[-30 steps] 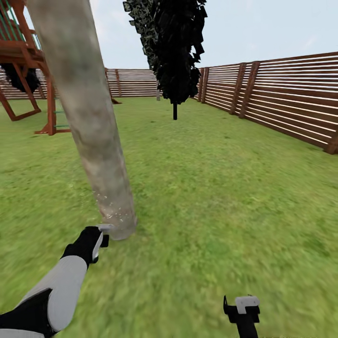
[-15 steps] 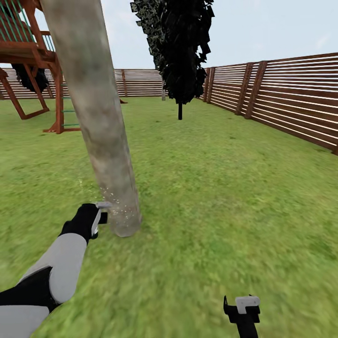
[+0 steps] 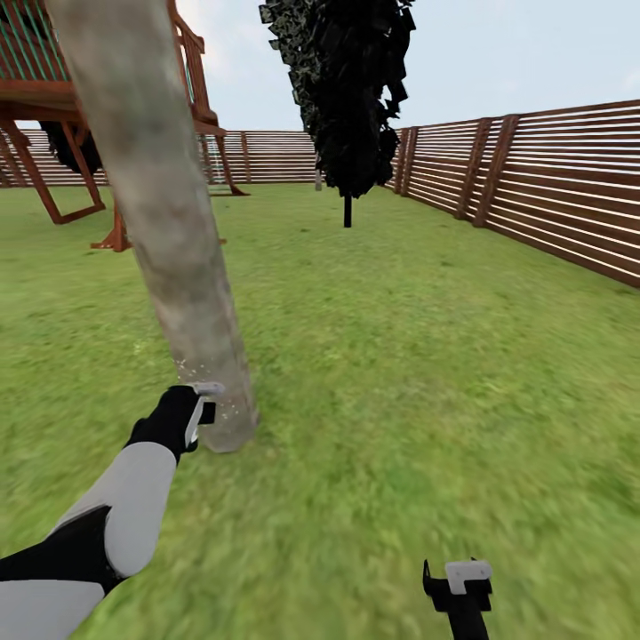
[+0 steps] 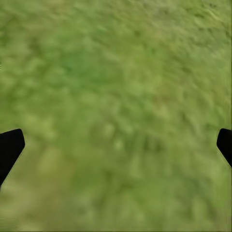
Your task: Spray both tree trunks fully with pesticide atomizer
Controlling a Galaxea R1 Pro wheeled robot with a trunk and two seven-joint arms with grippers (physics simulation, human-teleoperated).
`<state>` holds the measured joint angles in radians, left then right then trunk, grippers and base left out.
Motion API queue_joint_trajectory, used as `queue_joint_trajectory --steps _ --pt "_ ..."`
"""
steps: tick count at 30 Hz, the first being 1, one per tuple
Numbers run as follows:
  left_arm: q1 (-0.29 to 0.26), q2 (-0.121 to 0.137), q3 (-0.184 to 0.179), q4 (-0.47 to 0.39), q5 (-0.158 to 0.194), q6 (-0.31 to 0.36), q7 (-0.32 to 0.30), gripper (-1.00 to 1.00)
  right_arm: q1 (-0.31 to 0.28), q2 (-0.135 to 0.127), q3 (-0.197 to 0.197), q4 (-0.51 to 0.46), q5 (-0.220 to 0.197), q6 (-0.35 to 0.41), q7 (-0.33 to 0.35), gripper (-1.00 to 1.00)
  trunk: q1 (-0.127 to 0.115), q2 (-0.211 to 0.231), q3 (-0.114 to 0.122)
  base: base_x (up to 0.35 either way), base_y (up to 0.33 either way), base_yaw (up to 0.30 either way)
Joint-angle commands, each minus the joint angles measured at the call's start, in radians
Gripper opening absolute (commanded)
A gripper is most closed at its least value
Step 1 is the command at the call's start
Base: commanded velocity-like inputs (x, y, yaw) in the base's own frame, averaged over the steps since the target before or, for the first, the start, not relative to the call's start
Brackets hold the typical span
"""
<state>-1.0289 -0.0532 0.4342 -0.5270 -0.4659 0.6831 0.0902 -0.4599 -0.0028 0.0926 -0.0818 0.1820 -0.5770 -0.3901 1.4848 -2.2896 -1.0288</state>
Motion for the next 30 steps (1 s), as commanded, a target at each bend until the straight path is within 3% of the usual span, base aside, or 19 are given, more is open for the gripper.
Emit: queue_joint_trajectory --steps 1,6,16,17,18,20,24,25,27,30 --pt "0.0 -0.001 0.005 -0.002 0.003 0.003 0.005 -1.0 0.0 0.0 0.008 0.001 0.005 0.002 -0.01 1.0 0.0 0.0 -0.001 0.236 -0.189 0.274" --pt "0.001 -0.003 0.003 -0.002 -0.001 0.003 0.006 -1.0 0.0 0.0 0.009 0.001 0.005 0.002 -0.01 1.0 0.0 0.0 -0.001 0.228 -0.19 0.247" --pt "0.003 0.005 0.001 -0.001 -0.005 0.002 0.008 -1.0 0.0 0.0 0.007 0.001 0.005 0.002 -0.011 1.0 0.0 0.0 -0.001 0.014 -0.272 0.013" --pt "0.006 0.014 0.002 0.0 -0.006 0.002 0.01 -1.0 0.0 0.0 0.007 0.001 0.005 0.002 -0.011 1.0 0.0 0.0 -0.001 0.0 -0.276 0.0" --pt "0.02 0.053 0.006 0.001 -0.005 0.001 0.011 -1.0 0.0 0.0 0.007 0.001 0.005 0.002 -0.011 1.0 0.0 0.0 -0.001 0.0 -0.276 0.004" --pt "0.025 0.085 0.01 0.006 -0.001 0.001 0.011 -1.0 0.0 0.0 0.007 0.001 0.005 0.002 -0.011 1.0 0.0 0.0 -0.001 0.0 -0.276 0.11" --pt "0.027 0.082 0.008 0.016 0.004 0.001 0.014 -1.0 0.0 -0.001 0.007 0.001 0.005 0.002 -0.004 1.0 0.0 0.0 -0.001 0.065 -0.275 0.26" --pt "0.027 0.082 0.008 0.016 0.005 0.001 0.014 -1.0 0.0 -0.001 0.007 0.001 0.004 0.002 0.013 1.0 0.0 0.0 -0.001 0.134 -0.268 0.276" --pt "0.027 0.083 0.01 0.016 0.005 0.001 0.014 -1.0 0.0 -0.007 0.003 -0.002 0.002 0.002 0.145 1.0 0.0 0.0 -0.001 0.149 -0.265 0.245" --pt "0.028 0.084 0.01 0.016 0.001 0.001 0.014 -1.0 0.0 -0.011 0.002 -0.002 0.002 0.002 0.188 1.0 0.0 0.0 -0.001 0.153 -0.264 0.055"
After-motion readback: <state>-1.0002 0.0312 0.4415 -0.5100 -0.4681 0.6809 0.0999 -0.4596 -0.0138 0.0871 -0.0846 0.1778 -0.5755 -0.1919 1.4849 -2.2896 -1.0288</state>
